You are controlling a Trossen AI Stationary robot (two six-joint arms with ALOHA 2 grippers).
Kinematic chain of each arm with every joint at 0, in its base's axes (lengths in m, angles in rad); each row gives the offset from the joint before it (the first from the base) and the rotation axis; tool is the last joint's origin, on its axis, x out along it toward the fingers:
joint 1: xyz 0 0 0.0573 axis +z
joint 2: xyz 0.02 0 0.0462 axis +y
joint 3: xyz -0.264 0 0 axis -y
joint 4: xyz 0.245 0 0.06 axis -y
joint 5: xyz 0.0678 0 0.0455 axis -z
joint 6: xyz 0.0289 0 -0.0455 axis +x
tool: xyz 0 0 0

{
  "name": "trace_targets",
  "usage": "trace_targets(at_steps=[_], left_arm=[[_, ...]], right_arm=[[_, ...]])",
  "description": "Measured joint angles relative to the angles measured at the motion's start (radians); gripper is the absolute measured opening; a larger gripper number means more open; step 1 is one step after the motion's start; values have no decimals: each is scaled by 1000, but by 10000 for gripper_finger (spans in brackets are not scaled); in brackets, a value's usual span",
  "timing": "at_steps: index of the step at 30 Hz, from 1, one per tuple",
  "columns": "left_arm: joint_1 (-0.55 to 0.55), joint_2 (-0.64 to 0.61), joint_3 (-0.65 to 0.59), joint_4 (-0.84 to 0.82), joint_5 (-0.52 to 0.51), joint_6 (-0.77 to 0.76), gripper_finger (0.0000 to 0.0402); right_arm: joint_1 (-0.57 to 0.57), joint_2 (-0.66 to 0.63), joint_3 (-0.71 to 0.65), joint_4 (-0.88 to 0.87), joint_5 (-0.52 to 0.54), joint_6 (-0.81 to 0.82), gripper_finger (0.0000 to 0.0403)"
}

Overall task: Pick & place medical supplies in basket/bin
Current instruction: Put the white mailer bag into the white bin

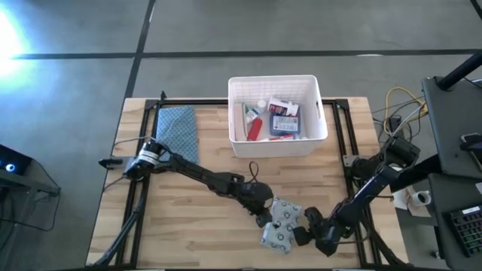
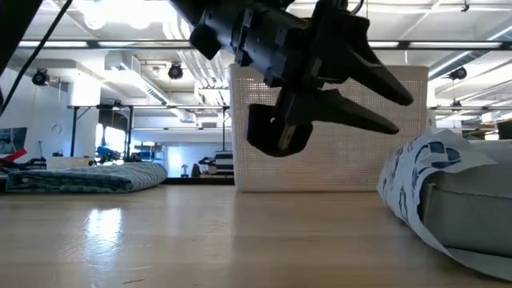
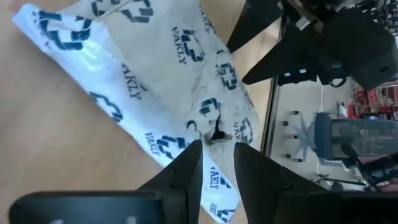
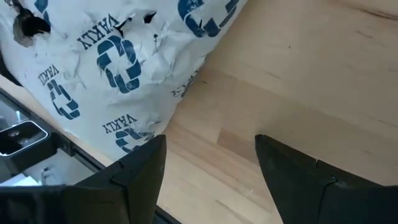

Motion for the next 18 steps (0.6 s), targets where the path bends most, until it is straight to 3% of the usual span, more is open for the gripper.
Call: trace_targets(at_steps=[8,18], left_arm=[[-6,45,-2,6,-13,1,74],[-6,65,-34,11,-8,32,74]], right_arm=[[-23,0,1,2,123,-4,245],[-44,-7,25,2,155,-54,244]])
